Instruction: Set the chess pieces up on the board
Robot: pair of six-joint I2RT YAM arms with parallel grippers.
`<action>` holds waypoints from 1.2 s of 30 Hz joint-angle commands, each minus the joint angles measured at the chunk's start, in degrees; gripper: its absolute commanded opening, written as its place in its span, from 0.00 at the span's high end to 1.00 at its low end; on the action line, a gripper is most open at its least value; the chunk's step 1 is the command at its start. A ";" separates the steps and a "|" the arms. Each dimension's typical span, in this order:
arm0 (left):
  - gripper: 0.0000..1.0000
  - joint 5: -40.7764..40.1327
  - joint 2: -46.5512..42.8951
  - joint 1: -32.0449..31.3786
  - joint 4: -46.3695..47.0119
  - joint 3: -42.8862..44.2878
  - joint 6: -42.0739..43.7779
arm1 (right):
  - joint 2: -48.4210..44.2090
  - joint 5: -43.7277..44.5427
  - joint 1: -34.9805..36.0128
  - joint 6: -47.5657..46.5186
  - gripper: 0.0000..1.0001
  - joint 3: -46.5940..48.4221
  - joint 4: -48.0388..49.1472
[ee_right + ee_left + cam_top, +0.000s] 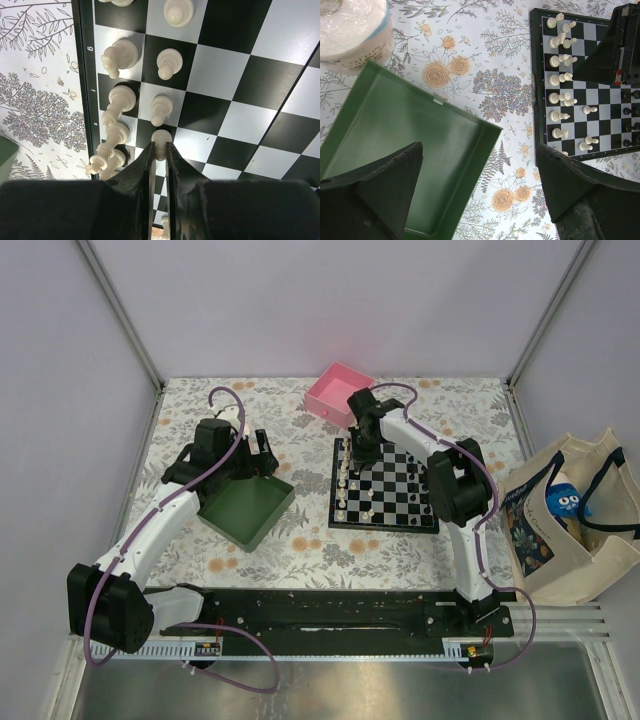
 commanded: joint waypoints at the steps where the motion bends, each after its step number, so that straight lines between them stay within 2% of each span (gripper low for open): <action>1: 0.01 0.85 -0.09 -0.10 2.47 0.11 -0.54 | 0.46 -1.23 0.71 0.50 0.82 2.16 0.11; 17: 0.01 0.85 -0.26 -0.01 2.56 -0.07 -0.54 | 1.34 -1.24 1.24 -0.12 0.80 1.99 -0.69; 22: 0.01 0.68 -0.44 -0.01 2.56 -0.16 -0.46 | 1.34 -0.62 1.24 -0.29 0.76 2.34 -0.60; 25: 0.01 0.42 -0.53 -0.01 2.47 -0.16 -0.45 | 0.55 0.17 1.15 -0.47 0.69 2.43 -0.78; 36: 0.01 0.77 -0.44 -0.10 2.56 -0.16 -0.54 | -3.49 1.22 1.15 -1.44 0.63 2.35 -1.83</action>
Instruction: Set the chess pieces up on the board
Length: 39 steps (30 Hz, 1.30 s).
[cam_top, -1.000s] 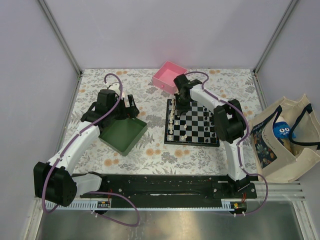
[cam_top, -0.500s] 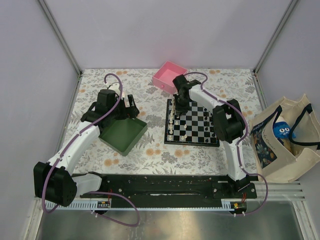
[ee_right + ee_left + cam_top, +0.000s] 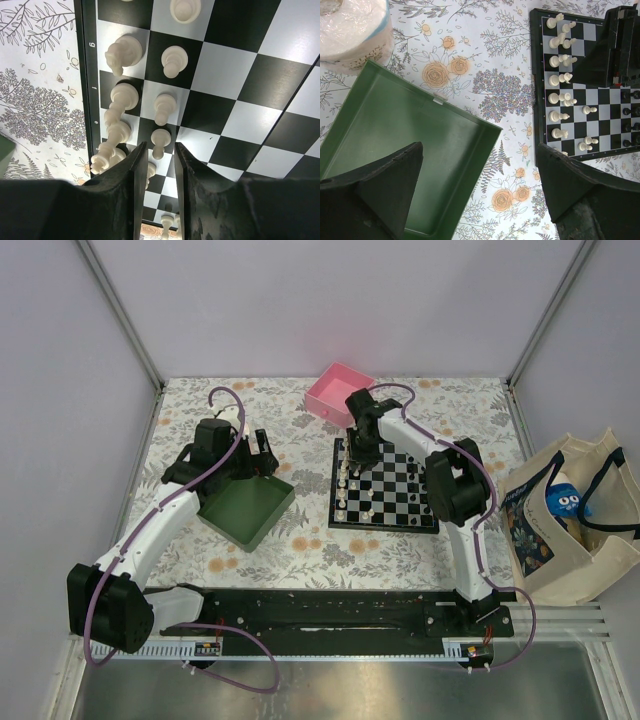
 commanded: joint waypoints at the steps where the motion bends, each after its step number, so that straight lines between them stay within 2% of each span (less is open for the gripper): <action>1: 0.01 0.68 -0.44 -0.10 2.47 -0.16 -0.43 | -4.87 1.77 0.62 -0.85 0.63 0.75 -0.87; 9: 0.01 0.94 -0.61 -0.01 2.82 -0.16 -0.61 | -11.73 2.48 -0.17 -0.49 0.61 -7.33 1.41; 18: 0.01 1.03 -0.61 -0.10 2.74 -0.24 -0.61 | -15.42 2.57 -0.08 0.21 0.60 -15.42 2.12; 31: 0.01 1.12 -0.88 -0.01 3.00 -0.33 -0.70 | -15.87 2.04 -0.08 0.47 0.60 -18.59 2.74; 35: 0.01 1.47 -0.88 -0.01 2.91 -0.24 -0.61 | -15.25 2.21 -0.08 0.47 0.63 -18.42 3.00; 39: 0.01 1.47 -1.05 -0.10 3.00 -0.33 -0.78 | -14.63 1.95 -0.08 0.74 0.72 -17.98 3.09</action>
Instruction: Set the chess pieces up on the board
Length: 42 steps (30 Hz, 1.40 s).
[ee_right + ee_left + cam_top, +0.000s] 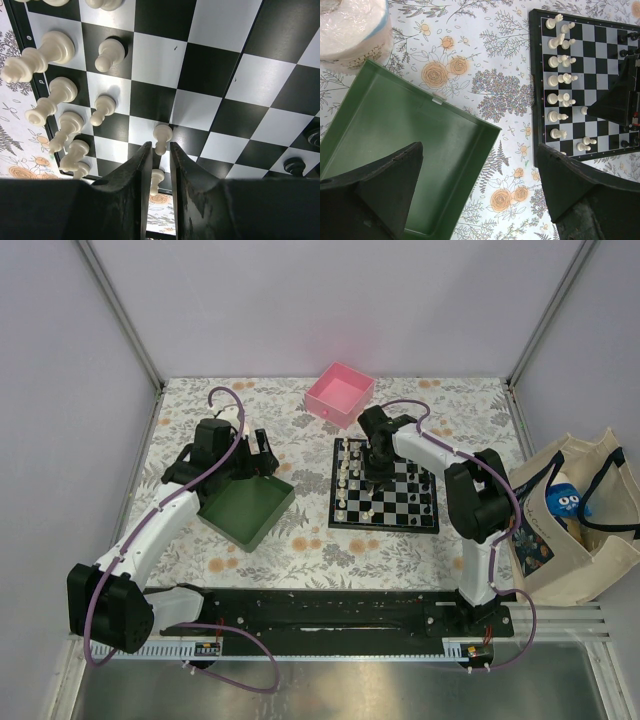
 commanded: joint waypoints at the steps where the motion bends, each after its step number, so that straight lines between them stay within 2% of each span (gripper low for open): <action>1: 0.01 1.40 -0.97 -0.10 2.96 -0.33 -0.35 | -2.07 0.93 -0.01 0.58 0.73 0.42 1.06; 7: 0.01 1.58 -1.14 -0.10 3.13 -0.60 -0.52 | -2.86 0.14 0.07 0.50 0.85 0.16 0.97; 10: 0.01 1.67 -1.23 -0.01 3.31 -0.42 -0.52 | -3.47 -0.92 0.51 0.67 0.87 0.25 0.97; 23: 0.01 1.58 -1.76 -0.10 3.40 -0.95 -0.61 | -2.51 -2.15 4.73 2.60 0.87 1.74 1.67; 42: 0.01 1.41 -1.76 -0.10 3.48 -1.12 -0.70 | 0.92 -2.33 4.82 2.52 0.85 4.29 1.67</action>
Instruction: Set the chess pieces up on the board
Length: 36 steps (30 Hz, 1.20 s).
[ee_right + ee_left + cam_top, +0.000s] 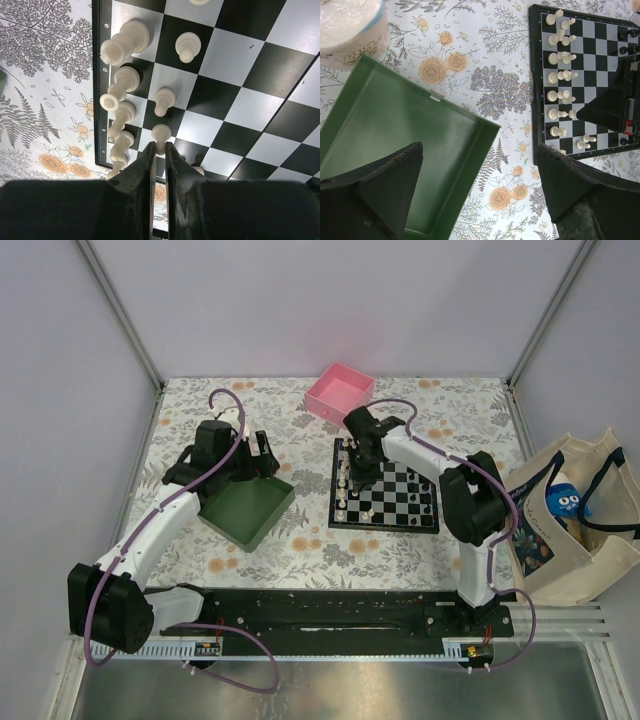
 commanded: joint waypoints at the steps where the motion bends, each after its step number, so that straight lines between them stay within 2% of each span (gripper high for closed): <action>1: 0.01 0.73 -1.65 -0.01 3.05 -0.20 -0.28 | 1.16 -0.25 0.40 0.42 0.85 2.02 0.53; 8: 0.01 0.73 -1.65 -0.10 3.05 -0.20 -0.20 | 1.87 0.19 0.32 0.33 0.81 2.28 0.45; 14: 0.01 0.81 -1.47 -0.01 2.96 -0.12 -0.20 | 1.25 0.45 0.41 0.16 0.69 2.46 0.27; 19: 0.01 0.73 -1.38 -0.01 3.05 -0.20 -0.28 | 0.02 0.54 0.40 -0.46 0.65 2.63 -0.26; 27: 0.01 0.73 -1.38 -0.01 2.78 0.06 -0.11 | -5.16 2.56 0.05 -1.51 0.63 0.09 -1.75; 36: 0.01 0.90 -1.21 -0.10 2.61 0.24 -0.02 | -10.44 3.79 0.05 1.64 0.62 -8.61 -1.75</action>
